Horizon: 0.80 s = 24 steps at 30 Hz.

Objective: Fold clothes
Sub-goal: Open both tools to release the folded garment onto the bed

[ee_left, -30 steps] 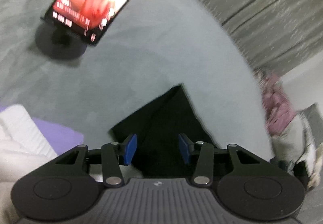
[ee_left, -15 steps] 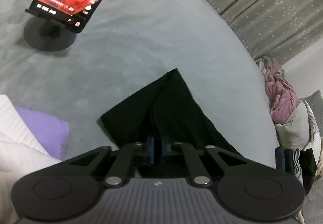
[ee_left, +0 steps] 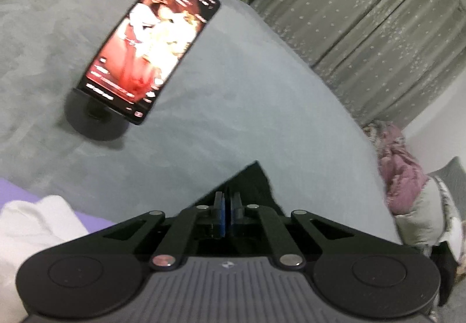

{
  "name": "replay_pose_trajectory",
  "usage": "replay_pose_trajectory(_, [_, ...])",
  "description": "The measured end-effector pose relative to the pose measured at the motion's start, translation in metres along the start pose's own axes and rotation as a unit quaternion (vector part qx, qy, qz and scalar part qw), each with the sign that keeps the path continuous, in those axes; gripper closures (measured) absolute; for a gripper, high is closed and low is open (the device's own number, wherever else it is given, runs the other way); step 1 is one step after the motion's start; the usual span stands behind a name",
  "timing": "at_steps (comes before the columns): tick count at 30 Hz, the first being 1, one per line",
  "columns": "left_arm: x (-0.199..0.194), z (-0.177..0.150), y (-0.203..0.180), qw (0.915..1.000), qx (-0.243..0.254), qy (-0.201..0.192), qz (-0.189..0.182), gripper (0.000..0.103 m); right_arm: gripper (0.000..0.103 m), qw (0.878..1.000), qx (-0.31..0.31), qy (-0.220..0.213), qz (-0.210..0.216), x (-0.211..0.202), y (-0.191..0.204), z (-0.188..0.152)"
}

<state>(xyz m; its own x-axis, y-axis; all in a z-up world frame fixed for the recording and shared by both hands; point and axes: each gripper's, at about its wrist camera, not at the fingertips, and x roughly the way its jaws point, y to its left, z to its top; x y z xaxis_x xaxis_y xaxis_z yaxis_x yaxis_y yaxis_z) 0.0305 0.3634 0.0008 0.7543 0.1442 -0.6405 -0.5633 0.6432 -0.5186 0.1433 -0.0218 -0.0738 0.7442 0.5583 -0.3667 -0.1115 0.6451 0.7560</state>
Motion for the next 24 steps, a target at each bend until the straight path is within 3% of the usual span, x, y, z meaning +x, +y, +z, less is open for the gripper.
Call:
replay_pose_trajectory(7, [0.014,-0.004,0.002,0.9978,0.023,0.020,0.058,0.102,0.100,0.997,-0.049,0.046,-0.049,0.001,0.020,-0.025])
replay_pose_trajectory(12, [0.024,-0.010,0.002,0.9946,0.039,0.036,0.089,0.102,0.100,0.991,-0.058,0.080,-0.093,0.012,0.016,-0.041])
replay_pose_trajectory(17, [0.034,-0.014,-0.003,0.9910,0.065,0.038,0.111,0.100,0.099,0.988,-0.065,0.091,-0.108,0.019,0.009,-0.048])
replay_pose_trajectory(21, [0.031,-0.014,-0.006,0.9907,0.066,0.037,0.113,0.096,0.088,0.988,-0.073,0.094,-0.101,0.016,0.011,-0.048])
replay_pose_trajectory(24, [0.028,-0.014,-0.009,0.9904,0.062,0.039,0.117,0.085,0.078,0.988,-0.076,0.090,-0.100,0.010,0.010,-0.045])
